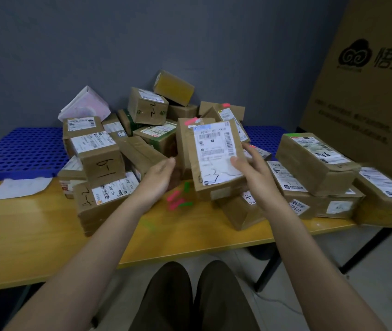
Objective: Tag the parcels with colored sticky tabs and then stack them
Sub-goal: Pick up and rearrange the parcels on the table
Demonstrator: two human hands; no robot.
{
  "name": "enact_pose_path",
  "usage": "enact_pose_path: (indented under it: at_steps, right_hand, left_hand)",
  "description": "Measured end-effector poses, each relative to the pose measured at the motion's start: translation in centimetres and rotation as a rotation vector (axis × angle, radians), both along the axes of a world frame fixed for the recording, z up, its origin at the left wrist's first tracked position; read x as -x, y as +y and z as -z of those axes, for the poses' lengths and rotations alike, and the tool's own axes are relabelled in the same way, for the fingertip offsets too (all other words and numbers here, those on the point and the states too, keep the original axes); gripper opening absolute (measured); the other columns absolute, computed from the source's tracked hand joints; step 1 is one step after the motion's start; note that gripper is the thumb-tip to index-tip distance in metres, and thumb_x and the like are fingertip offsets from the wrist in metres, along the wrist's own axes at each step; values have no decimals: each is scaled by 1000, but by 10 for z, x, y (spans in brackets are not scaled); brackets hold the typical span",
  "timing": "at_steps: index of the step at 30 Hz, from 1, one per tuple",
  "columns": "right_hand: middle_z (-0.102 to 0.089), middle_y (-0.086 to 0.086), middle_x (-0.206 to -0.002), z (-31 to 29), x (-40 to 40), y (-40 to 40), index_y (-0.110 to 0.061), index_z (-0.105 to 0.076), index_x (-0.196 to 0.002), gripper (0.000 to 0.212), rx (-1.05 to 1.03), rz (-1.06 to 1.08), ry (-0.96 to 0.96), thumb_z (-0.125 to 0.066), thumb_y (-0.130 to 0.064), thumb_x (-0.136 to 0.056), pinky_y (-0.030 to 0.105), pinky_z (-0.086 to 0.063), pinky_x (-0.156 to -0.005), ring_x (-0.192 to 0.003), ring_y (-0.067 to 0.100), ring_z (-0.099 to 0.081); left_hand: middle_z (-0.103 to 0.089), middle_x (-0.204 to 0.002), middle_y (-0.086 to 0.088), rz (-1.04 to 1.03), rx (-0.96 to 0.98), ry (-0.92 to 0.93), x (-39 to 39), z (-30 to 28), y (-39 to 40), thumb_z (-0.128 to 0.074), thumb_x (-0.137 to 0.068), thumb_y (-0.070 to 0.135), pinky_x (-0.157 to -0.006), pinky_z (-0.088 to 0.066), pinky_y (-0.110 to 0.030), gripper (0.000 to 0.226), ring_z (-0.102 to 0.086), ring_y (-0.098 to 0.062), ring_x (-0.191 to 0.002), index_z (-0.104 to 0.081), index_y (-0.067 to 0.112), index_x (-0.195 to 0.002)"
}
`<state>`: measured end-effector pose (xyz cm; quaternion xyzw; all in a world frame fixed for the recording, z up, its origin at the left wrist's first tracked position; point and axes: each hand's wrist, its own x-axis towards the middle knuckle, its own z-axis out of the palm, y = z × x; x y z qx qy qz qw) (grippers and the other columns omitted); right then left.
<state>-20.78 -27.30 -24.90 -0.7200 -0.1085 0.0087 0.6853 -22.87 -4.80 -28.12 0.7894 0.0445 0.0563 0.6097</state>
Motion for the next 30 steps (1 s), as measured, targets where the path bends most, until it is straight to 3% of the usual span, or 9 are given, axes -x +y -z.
enact_pose_path:
  at_steps: [2, 4, 8, 10, 16, 21, 24, 28, 30]
  right_hand:
    - [-54, -3, -130, -7, -6, -4, -30, -45, -139, 49, 0, 68, -38, -61, -26, -93, 21, -50, -76, -110, 11, -58]
    - [-59, -2, -125, -9, -11, -7, -29, -49, -135, 46, -14, 95, -14, -62, -27, -92, 25, -52, -76, -107, 13, -61]
    - [-61, -2, -121, -7, -12, -10, -32, -53, -127, 39, -9, 121, 5, -63, -27, -91, 27, -53, -76, -104, 13, -63]
    - [-61, -2, -120, -6, -11, -12, -34, -54, -124, 36, -7, 125, -10, -64, -27, -90, 30, -53, -80, -106, 15, -62]
    - [-61, -2, -122, -5, -5, -16, -32, -53, -129, 39, 4, 117, -29, -63, -28, -91, 22, -49, -70, -105, 13, -62]
    - [-58, -4, -126, -2, 0, -12, -41, -52, -124, 36, 35, 98, -44, -62, -34, -90, 25, -49, -80, -111, 11, -58]
    - [-54, -5, -127, -3, 4, -7, -38, -48, -130, 41, 92, 76, -65, -61, -34, -92, 17, -45, -72, -109, 6, -55]
    - [-54, -4, -127, -2, 6, -4, -33, -47, -136, 47, 124, 109, -47, -61, -36, -91, 18, -45, -69, -101, 2, -56]
    - [-54, -4, -126, -3, 10, -3, -33, -47, -136, 46, 132, 130, -38, -60, -36, -92, 15, -44, -64, -97, -1, -56]
  left_hand:
    - [-58, -127, -1, -12, -345, -54, -2, 10, -1, -48, -97, 22, -103, -42, -36, 34, -53, -19, -118, -56, 13, -129]
    - [-64, -116, -6, 83, -604, -39, -5, 22, -8, -51, -93, 9, -91, -49, -35, 29, -59, -23, -107, -64, 10, -118]
    - [-59, -115, -9, 214, -1114, 19, -16, 43, -18, -53, -94, 30, -90, -46, -38, 30, -50, -27, -113, -65, 16, -118]
    - [-52, -123, -9, 213, -1214, 26, -19, 46, -20, -50, -96, 35, -92, -42, -36, 36, -43, -27, -117, -59, 19, -126]
    - [-52, -124, -5, 179, -1268, -43, -25, 46, -18, -47, -97, 35, -85, -41, -33, 33, -44, -24, -114, -60, 16, -121]
    - [-54, -117, -7, 198, -1302, 1, -26, 40, -14, -51, -94, 39, -81, -41, -32, 35, -45, -24, -111, -57, 12, -116]
    - [-60, -111, -9, 190, -1311, -18, -21, 40, -10, -52, -93, 34, -80, -44, -33, 32, -53, -25, -105, -53, 11, -115]
    - [-60, -107, -8, 120, -1115, -118, -14, 40, -3, -57, -90, 27, -71, -46, -32, 24, -59, -26, -96, -52, 12, -107]
    - [-59, -112, -5, 17, -929, -146, -12, 36, 1, -59, -91, 24, -70, -50, -33, 27, -62, -26, -93, -52, 13, -115]
